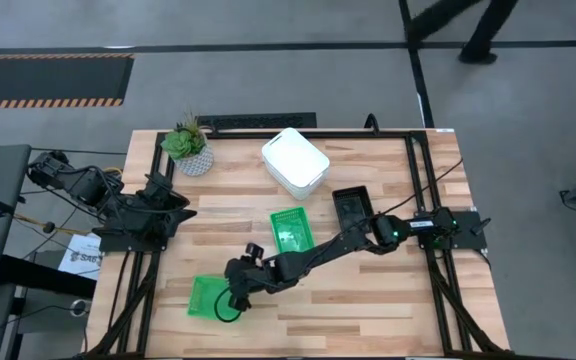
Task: Stack baskets by color
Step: Stack the bottom green bin on the green bin
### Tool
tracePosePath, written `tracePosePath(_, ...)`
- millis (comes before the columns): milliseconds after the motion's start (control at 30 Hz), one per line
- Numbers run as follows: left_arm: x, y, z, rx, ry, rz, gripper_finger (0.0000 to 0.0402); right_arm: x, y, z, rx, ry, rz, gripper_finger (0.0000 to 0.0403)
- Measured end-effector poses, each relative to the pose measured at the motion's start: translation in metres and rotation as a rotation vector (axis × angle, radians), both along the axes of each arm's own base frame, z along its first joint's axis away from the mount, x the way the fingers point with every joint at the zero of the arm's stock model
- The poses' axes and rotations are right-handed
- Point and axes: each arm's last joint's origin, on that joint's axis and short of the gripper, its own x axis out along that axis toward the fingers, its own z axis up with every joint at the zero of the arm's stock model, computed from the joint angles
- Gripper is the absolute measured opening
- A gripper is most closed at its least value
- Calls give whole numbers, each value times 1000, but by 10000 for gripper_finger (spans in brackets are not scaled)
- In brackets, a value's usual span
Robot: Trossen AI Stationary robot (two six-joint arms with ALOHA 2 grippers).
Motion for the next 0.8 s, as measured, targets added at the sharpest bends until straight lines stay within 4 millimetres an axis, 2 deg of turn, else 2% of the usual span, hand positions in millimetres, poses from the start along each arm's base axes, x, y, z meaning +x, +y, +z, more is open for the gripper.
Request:
tracePosePath(167, 0, 0, 0, 0, 0, 0, 224, -2, -1, -3, 0, 34, -12, 179)
tracePosePath(433, 0, 0, 0, 1, 0, 1, 224, -5, -2, -5, 32, 66, -54, 22)
tracePosePath(633, 0, 0, 0, 1, 0, 0, 224, -5, -2, 1, 75, 39, -131, 8)
tracePosePath(700, 0, 0, 0, 1, 0, 0, 224, -5, -2, 15, 89, 18, -140, 8)
tracePosePath(800, 0, 0, 0, 2, 0, 1, 224, -11, -4, 47, 105, -23, -171, 7)
